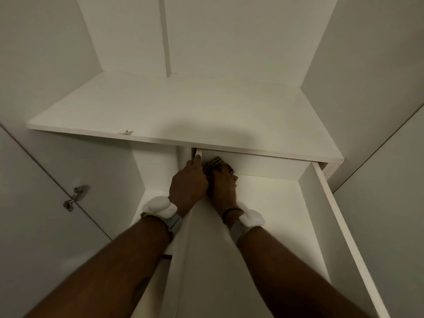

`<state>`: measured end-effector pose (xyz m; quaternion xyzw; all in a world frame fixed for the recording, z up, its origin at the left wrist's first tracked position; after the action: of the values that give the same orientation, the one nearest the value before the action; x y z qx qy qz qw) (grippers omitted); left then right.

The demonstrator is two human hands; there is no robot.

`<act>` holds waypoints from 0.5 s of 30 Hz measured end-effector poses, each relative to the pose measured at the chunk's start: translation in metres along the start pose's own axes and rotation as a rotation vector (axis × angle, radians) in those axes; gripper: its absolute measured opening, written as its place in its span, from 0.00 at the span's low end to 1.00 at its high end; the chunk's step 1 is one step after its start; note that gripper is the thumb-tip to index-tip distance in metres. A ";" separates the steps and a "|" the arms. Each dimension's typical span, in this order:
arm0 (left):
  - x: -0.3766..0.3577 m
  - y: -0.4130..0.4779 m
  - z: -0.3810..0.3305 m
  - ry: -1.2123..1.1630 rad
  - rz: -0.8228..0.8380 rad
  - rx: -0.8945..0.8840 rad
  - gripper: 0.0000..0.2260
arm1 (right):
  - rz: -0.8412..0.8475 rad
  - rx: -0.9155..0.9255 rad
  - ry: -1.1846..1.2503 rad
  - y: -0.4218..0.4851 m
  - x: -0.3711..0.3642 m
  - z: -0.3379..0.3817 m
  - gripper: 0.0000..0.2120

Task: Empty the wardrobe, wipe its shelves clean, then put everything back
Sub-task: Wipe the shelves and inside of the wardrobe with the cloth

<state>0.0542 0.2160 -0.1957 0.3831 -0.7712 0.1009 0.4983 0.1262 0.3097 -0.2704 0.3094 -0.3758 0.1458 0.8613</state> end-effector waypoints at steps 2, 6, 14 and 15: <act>0.002 0.001 -0.001 0.025 -0.007 -0.020 0.25 | 0.189 0.048 -0.069 -0.009 -0.014 0.019 0.21; 0.004 0.001 -0.001 0.014 0.014 -0.040 0.25 | 0.213 0.159 -0.224 0.000 -0.012 0.015 0.26; -0.010 0.002 0.003 -0.028 -0.008 -0.097 0.27 | 0.266 -0.108 -0.616 0.004 0.049 -0.092 0.26; -0.010 0.002 0.004 -0.031 -0.013 -0.095 0.27 | 0.243 -0.155 -0.618 0.003 0.069 -0.114 0.26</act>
<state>0.0520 0.2205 -0.2059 0.3655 -0.7803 0.0550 0.5045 0.2349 0.3864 -0.2784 0.2254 -0.6632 0.1176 0.7040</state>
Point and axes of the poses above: each hand's wrist, its own y-axis towards the middle knuckle, its own x-axis out of the back of the hand, z = x × y, the point moved 4 cm from there along y, towards the middle knuckle, and after that the axes turned 11 degrees about -z, right-handed, at the moved point
